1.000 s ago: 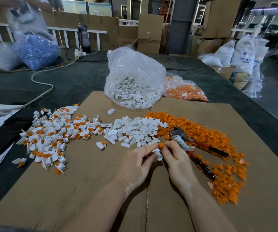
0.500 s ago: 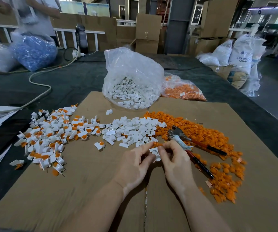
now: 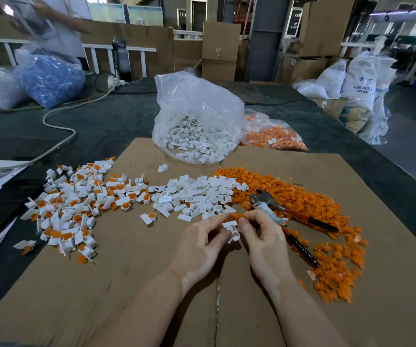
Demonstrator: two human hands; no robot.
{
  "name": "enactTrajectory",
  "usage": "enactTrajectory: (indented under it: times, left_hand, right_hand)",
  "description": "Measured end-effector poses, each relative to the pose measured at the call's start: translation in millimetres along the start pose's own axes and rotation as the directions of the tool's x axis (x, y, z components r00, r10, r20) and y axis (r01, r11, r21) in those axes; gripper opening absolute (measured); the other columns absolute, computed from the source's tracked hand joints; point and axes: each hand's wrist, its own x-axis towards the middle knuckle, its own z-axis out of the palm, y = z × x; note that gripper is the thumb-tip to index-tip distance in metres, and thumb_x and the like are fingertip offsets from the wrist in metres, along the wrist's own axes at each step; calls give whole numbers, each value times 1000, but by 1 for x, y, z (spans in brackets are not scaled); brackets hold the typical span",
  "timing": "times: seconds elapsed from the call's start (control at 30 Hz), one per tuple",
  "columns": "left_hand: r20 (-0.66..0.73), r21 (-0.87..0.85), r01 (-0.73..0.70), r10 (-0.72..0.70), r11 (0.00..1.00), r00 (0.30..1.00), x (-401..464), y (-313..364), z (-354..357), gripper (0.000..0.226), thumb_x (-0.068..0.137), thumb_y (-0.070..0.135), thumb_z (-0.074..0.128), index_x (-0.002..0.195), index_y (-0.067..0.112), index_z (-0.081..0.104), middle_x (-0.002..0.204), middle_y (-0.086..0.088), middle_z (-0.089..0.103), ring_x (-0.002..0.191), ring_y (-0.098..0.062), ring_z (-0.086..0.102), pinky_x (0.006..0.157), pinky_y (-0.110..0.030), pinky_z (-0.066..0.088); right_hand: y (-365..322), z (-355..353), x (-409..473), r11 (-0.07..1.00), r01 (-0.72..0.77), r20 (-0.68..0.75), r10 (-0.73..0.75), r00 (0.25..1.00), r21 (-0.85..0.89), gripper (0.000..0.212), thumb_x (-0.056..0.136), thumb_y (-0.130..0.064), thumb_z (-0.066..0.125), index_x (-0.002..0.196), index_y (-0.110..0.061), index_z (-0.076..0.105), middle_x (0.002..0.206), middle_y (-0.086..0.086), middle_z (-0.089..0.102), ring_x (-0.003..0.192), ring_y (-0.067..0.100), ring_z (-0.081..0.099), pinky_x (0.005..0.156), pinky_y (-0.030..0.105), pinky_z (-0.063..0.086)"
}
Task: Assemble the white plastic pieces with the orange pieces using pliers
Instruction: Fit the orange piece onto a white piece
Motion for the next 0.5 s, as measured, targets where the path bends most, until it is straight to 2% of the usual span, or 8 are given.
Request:
enactTrajectory:
  times: [0.07, 0.13, 0.33, 0.5]
  left_hand:
    - [4, -94, 29, -29, 995, 1000, 1, 2, -3, 35, 88, 9, 60, 119, 27, 61, 66, 10, 56, 61, 5, 50, 62, -5, 37]
    - [41, -142, 27, -21, 989, 999, 1, 4, -4, 38, 88, 6, 60, 118, 29, 61, 63, 9, 54, 57, 4, 47, 60, -5, 37]
    - [160, -237, 58, -19, 970, 987, 3, 4, -8, 41, 88, 5, 59, 122, 29, 58, 61, 18, 56, 63, 6, 50, 67, -4, 38]
    - [225, -242, 79, -24, 967, 974, 2, 4, -10, 40, 89, 8, 59, 116, 38, 56, 60, 18, 54, 61, 5, 48, 68, -4, 37]
  right_hand:
    - [-2, -1, 2, 995, -30, 24, 28, 999, 96, 17, 92, -10, 55, 76, -16, 58, 68, 0, 55, 61, 4, 47, 56, 13, 38]
    - [-2, -3, 3, 986, -65, 55, 57, 997, 153, 17, 92, -8, 53, 77, -14, 58, 66, 0, 54, 58, 1, 45, 54, 12, 37]
    - [4, -5, 5, 951, -164, 154, 126, 980, 263, 18, 96, -12, 46, 82, -13, 58, 71, 1, 52, 68, 14, 46, 63, 31, 37]
    - [2, -6, 5, 935, -172, 181, 119, 976, 310, 24, 96, -9, 44, 79, -15, 59, 63, -12, 54, 62, 1, 48, 57, 13, 39]
